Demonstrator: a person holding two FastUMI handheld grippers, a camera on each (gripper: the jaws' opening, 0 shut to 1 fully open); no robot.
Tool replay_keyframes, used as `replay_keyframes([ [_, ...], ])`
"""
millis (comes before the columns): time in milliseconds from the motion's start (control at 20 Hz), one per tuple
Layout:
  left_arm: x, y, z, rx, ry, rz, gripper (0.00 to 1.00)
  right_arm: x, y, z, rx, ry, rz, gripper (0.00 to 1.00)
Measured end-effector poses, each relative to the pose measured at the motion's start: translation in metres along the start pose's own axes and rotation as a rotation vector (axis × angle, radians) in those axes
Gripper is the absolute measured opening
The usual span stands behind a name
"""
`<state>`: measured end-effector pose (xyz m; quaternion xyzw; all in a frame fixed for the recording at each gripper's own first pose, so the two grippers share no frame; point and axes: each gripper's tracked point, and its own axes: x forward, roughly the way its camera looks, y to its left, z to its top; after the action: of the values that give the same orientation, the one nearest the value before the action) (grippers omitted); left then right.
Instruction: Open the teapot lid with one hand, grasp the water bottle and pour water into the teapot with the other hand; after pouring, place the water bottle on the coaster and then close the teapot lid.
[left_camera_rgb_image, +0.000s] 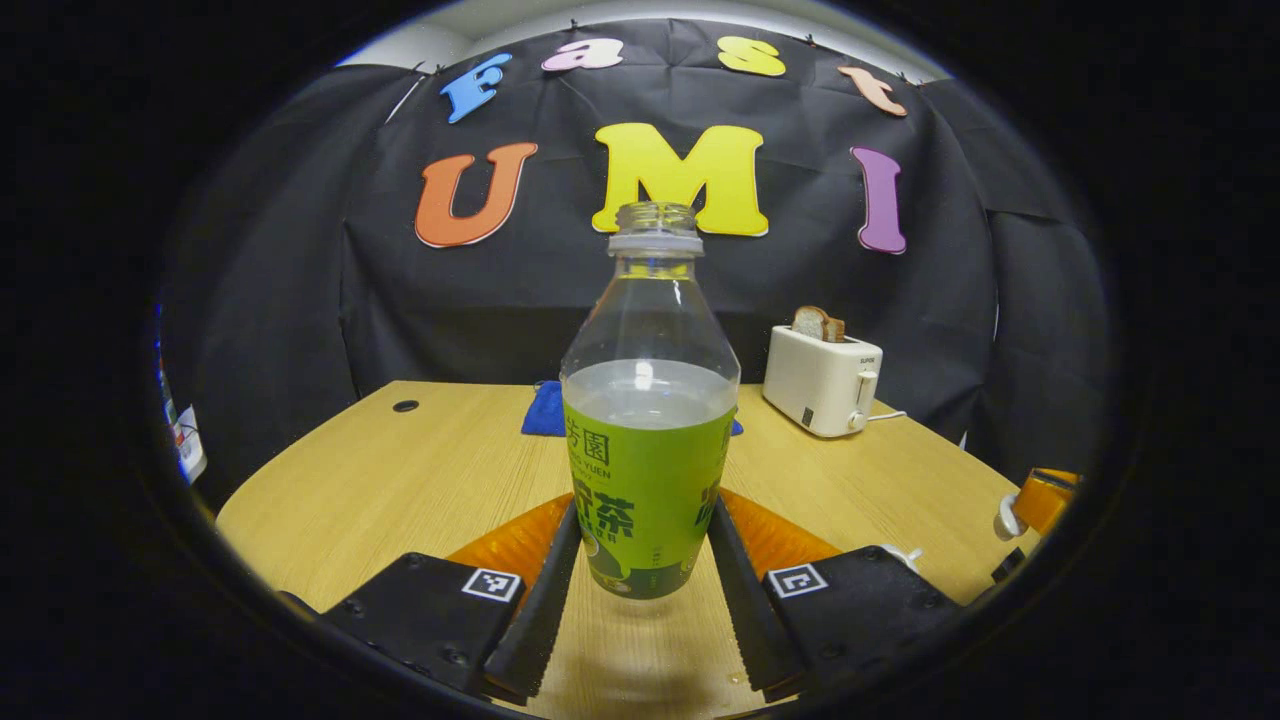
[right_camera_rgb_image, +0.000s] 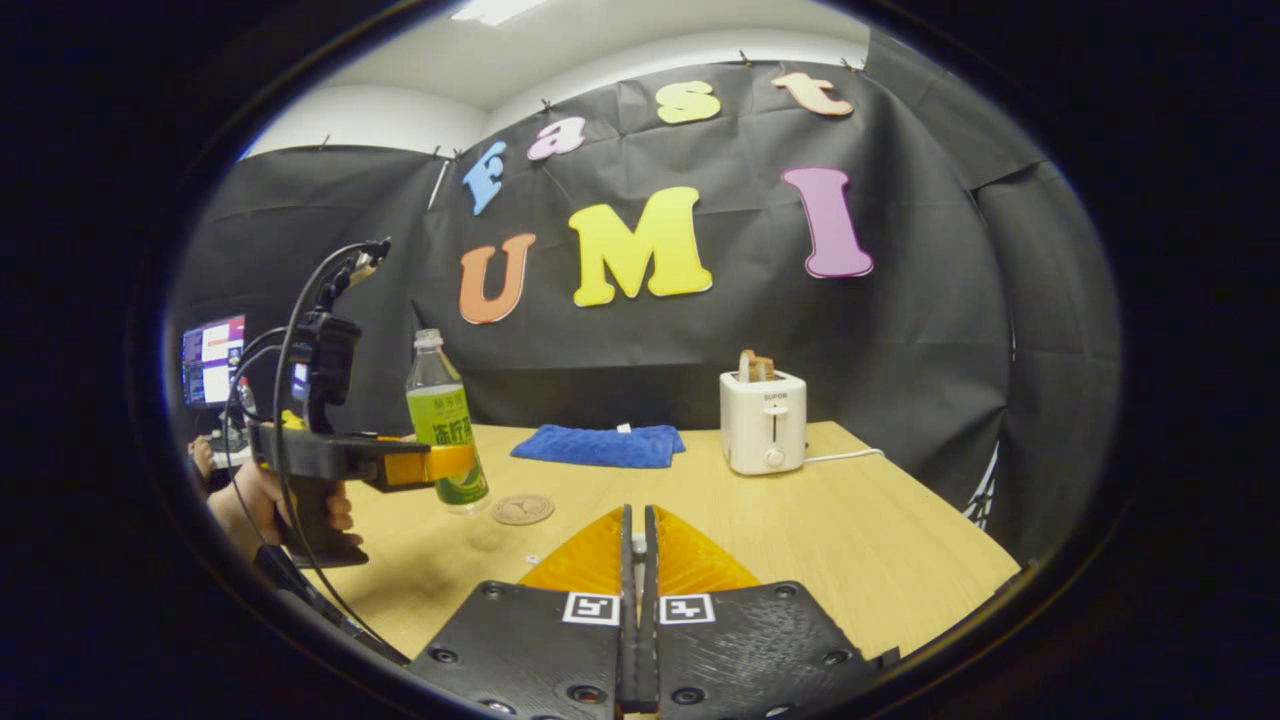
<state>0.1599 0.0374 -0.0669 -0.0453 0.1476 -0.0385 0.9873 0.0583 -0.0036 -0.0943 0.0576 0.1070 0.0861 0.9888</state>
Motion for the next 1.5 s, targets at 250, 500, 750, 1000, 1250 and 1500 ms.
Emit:
replay_keyframes([
  [250,0.039,0.012,0.007,0.018,0.002,-0.005,0.74,0.008,0.003,-0.005,0.002,0.011,-0.002,0.00],
  [500,0.073,0.014,-0.004,0.006,0.018,-0.032,0.75,0.018,0.002,-0.018,-0.002,0.043,0.000,0.00],
  [750,0.093,0.014,-0.022,-0.015,0.062,-0.036,0.77,0.020,-0.010,-0.024,0.018,0.053,-0.022,0.00],
  [1000,0.103,0.013,-0.031,-0.016,0.074,-0.036,0.77,0.021,-0.014,-0.025,0.024,0.054,-0.025,0.00],
  [1250,0.104,0.013,-0.034,-0.010,0.094,-0.027,0.79,0.021,-0.015,-0.026,0.027,0.057,-0.026,0.00],
  [1500,0.103,0.012,-0.040,-0.017,0.132,-0.022,0.91,0.021,-0.008,-0.029,0.028,0.059,-0.017,0.00],
])
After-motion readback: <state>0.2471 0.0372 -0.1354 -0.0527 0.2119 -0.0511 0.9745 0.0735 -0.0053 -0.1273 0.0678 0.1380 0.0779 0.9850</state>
